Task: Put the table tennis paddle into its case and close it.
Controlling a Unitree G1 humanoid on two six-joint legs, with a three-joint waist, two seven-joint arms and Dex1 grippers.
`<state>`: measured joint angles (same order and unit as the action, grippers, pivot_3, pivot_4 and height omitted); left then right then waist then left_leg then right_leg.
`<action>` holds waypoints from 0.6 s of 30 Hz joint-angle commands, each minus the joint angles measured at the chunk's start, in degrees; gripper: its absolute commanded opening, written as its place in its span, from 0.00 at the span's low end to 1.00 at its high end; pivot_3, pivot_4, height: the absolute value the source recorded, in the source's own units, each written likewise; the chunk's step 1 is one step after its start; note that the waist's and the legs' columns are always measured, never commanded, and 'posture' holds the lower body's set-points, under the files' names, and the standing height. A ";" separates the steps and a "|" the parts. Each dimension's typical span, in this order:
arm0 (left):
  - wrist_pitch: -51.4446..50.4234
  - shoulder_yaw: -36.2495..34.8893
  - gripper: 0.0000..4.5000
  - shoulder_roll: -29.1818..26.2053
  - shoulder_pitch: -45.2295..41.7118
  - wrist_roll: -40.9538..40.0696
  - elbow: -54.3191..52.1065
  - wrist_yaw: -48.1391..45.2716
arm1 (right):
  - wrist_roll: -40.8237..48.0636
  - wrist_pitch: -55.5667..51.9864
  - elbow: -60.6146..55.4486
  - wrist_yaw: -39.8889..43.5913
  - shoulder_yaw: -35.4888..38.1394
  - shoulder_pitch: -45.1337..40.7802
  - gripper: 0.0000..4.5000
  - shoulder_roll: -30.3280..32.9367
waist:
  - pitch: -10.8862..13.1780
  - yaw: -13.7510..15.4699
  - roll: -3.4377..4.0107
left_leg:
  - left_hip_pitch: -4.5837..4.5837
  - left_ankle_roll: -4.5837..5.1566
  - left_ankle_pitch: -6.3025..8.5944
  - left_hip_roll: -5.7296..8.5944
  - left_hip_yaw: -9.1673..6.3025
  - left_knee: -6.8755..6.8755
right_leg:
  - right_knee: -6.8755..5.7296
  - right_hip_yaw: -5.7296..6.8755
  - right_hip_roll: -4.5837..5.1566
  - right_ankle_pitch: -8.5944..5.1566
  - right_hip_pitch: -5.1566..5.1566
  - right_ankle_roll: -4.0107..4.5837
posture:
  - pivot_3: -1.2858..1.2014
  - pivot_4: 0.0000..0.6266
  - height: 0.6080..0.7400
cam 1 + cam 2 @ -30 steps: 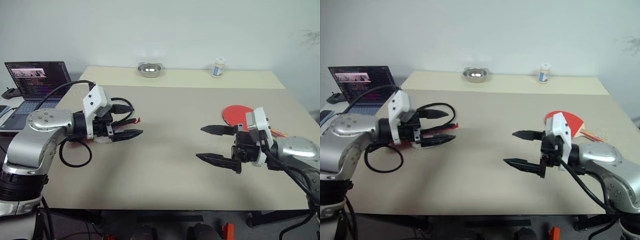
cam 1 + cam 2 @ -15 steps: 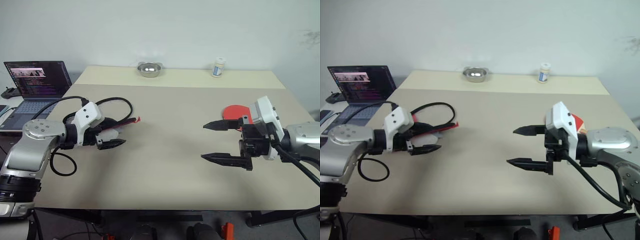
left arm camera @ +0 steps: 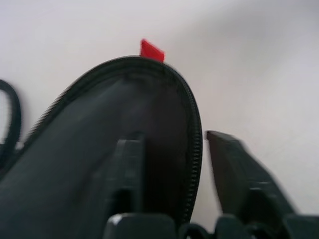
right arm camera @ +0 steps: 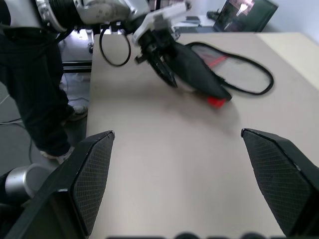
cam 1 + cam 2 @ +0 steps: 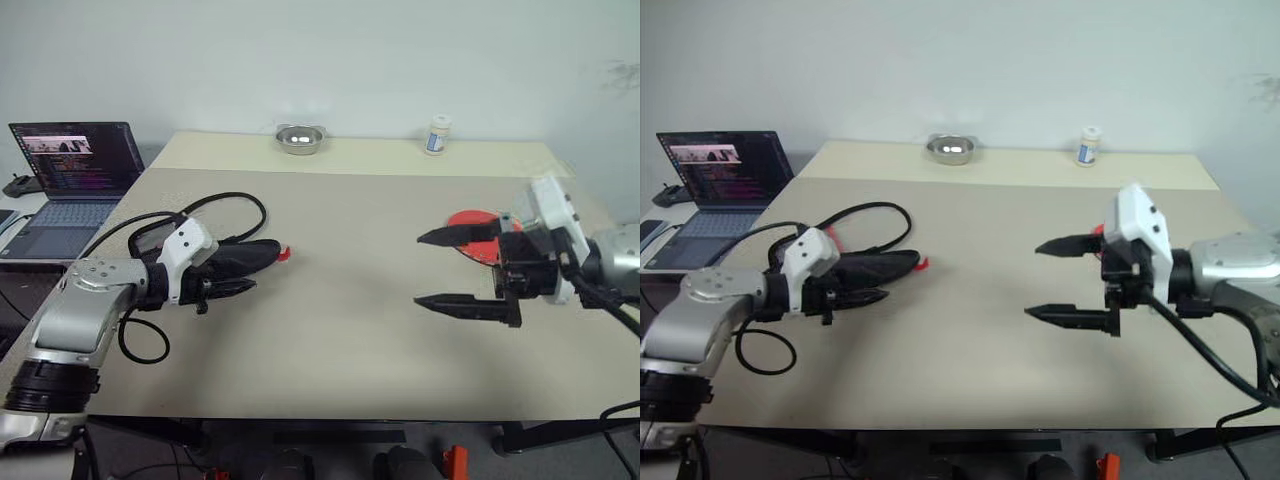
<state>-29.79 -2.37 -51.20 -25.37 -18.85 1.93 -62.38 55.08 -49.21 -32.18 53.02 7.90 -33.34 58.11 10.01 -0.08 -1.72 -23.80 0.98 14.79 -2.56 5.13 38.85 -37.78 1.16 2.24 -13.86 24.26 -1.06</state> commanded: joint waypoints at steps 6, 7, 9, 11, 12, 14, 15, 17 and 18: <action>-4.67 -1.40 0.01 2.47 -1.64 -2.91 -4.64 2.91 | -1.77 1.71 2.80 1.71 0.86 -3.32 1.00 0.31 | 0.00 0.00 0.00 | 0.00 0.00 0.00 0.00 0.01 0.00 | 0.00 -0.01 0.00 0.00 0.00 0.00 | 0.52 0.24 1.00; -5.54 -1.24 0.01 3.21 -1.75 -3.00 -5.11 3.90 | -2.47 2.11 3.46 2.20 0.61 -3.69 1.00 0.39 | 0.00 0.00 0.00 | 0.00 0.00 0.00 0.01 0.01 0.00 | 0.00 -0.01 0.00 0.00 0.00 0.00 | 0.52 0.24 1.00; -7.15 -0.86 0.01 4.67 -1.84 -3.20 -6.25 5.53 | -3.98 2.99 4.64 3.27 0.08 -4.21 1.00 0.56 | 0.00 0.00 -0.01 | 0.00 0.00 0.00 0.02 0.01 0.02 | -0.01 -0.02 0.00 0.01 -0.01 -0.01 | 0.52 0.24 1.00; -10.36 -0.26 0.01 7.35 -2.21 -4.15 -7.97 7.91 | -5.52 3.92 6.00 4.56 -0.33 -4.37 1.00 0.81 | 0.01 0.00 -0.01 | 0.00 0.00 0.00 0.02 0.01 0.02 | -0.02 -0.02 0.00 0.01 -0.01 -0.01 | 0.52 0.24 1.00; -11.33 -0.05 0.01 8.03 -2.21 -4.40 -8.65 8.49 | -5.99 4.12 6.32 4.97 -0.43 -4.44 1.00 0.80 | 0.01 0.00 -0.02 | -0.01 0.00 0.00 0.03 0.01 0.02 | -0.02 -0.02 0.00 0.01 -0.01 -0.01 | 0.52 0.24 1.00; -14.80 1.29 0.01 12.88 -3.83 -5.08 -9.28 12.48 | -6.91 4.63 7.06 6.05 -0.54 -4.00 1.00 0.96 | 0.01 0.08 -0.02 | -0.01 0.00 0.00 0.03 0.00 0.02 | -0.01 -0.02 -0.01 0.01 -0.02 -0.01 | 0.52 0.24 1.00; -15.91 2.17 0.01 15.18 -4.81 -5.03 -9.16 14.12 | -7.33 4.83 7.35 6.57 -0.56 -3.74 1.00 1.01 | 0.02 0.21 -0.04 | -0.01 0.00 0.00 0.06 0.01 0.02 | -0.03 -0.03 -0.01 0.01 -0.03 -0.01 | 0.52 0.24 1.00; -18.83 2.64 0.01 20.11 -7.02 -5.75 -8.35 17.45 | -8.15 5.19 7.64 7.27 -0.76 -3.40 1.00 1.07 | 0.03 0.38 -0.05 | -0.01 0.00 0.00 0.10 -0.01 0.07 | -0.04 -0.01 -0.03 0.02 -0.06 -0.03 | 0.52 0.24 1.00; -19.35 3.33 0.01 22.58 -8.20 -5.51 -7.49 18.84 | -8.35 5.24 7.72 7.58 -0.72 -3.22 1.00 1.12 | 0.04 0.38 -0.07 | -0.02 0.00 0.00 0.12 -0.02 0.08 | -0.05 -0.01 -0.04 0.02 -0.06 -0.04 | 0.52 0.24 1.00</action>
<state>-48.17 0.49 -29.85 -31.21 -23.35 -4.68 -45.56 47.46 -45.22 -24.33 59.83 6.40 -36.48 58.36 10.05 0.30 -1.79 -23.82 0.99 14.78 -2.44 5.11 38.94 -37.83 1.13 2.20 -13.83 24.20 -1.11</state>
